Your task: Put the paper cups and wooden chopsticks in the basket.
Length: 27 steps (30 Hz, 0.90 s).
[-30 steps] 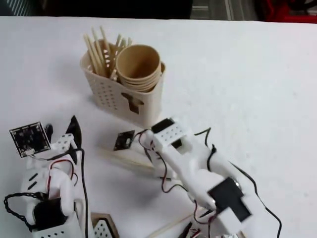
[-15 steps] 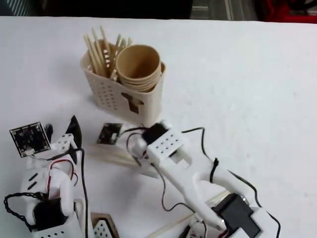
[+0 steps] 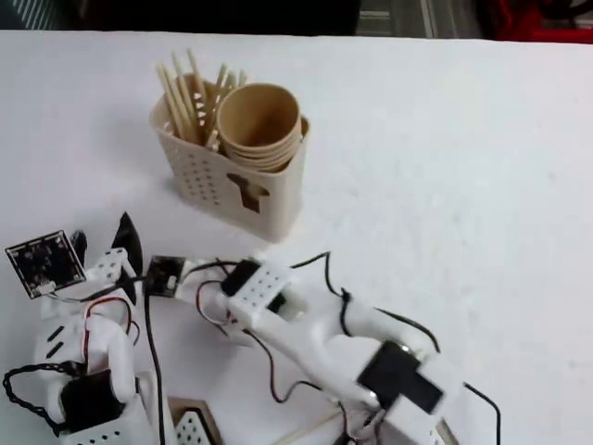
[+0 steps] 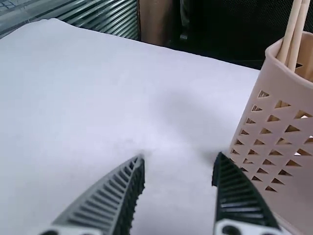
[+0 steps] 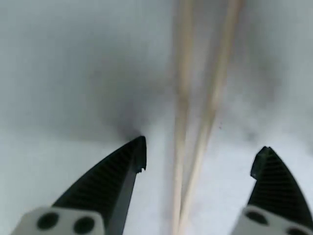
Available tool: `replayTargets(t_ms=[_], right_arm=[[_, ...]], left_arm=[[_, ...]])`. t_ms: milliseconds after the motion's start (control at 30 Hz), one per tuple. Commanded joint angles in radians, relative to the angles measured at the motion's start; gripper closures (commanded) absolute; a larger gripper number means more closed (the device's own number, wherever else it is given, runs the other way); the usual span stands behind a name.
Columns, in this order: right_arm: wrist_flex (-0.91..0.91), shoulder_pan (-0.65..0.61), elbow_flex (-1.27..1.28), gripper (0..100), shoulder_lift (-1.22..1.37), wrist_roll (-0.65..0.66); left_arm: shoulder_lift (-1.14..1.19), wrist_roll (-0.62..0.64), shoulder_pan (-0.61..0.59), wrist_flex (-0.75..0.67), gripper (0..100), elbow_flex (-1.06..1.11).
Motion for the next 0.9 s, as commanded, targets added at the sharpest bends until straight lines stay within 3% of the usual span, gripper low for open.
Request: replayTargets(t_ms=[0,100,233,300,533,867], right_arm=[[-0.016,0.012,-0.1,66.2,0.065,-0.011],[0.002,0.018,-0.16,75.9,0.137,-0.002],[0.091,0.018,-0.258,99.6,0.219,-0.002],[0.11,0.019,-0.264,96.2,0.234,-0.002],[0.151,0.018,-0.252,98.0,0.185,-0.005],[0.211,0.114,-0.138,98.0,-0.213,-0.009]], left_arm=[[-0.007,0.008,-0.01,-0.026,77,-0.005],[-0.007,0.008,-0.01,-0.026,77,-0.005],[-0.007,0.008,-0.01,-0.026,77,-0.005],[-0.007,0.008,-0.01,-0.026,77,-0.005],[-0.007,0.008,-0.01,-0.026,77,-0.005],[-0.007,0.008,-0.01,-0.025,77,-0.003]])
